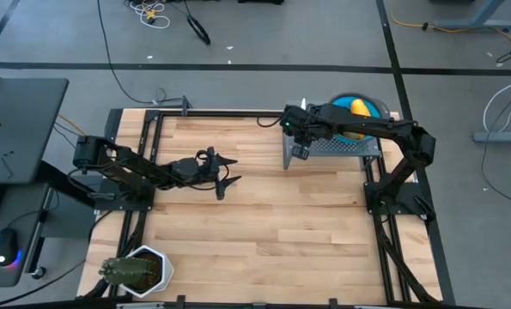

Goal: Pick & Place Fruit
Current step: Put the blue table knife on the shelf

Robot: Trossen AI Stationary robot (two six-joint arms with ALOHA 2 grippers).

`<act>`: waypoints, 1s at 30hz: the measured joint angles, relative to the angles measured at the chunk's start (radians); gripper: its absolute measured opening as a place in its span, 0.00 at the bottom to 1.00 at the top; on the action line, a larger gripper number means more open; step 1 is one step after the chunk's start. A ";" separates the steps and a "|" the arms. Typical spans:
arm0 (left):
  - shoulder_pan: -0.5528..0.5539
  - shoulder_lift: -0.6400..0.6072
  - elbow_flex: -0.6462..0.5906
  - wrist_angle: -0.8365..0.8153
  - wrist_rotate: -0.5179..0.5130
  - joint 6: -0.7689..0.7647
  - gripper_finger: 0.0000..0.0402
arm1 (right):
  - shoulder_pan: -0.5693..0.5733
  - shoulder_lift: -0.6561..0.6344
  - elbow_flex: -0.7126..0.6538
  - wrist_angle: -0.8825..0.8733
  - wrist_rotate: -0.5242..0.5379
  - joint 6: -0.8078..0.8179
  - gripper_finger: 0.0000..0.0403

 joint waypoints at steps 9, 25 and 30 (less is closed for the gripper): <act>0.000 0.000 0.000 0.000 0.000 0.002 0.69 | 0.000 0.000 0.000 -0.018 0.000 0.008 0.25; 0.000 0.000 0.000 0.000 -0.001 0.000 0.69 | 0.041 -0.009 0.000 -0.044 0.016 0.017 0.25; 0.000 0.000 0.000 0.000 0.000 0.000 0.69 | 0.066 -0.035 0.000 -0.062 0.023 0.026 0.25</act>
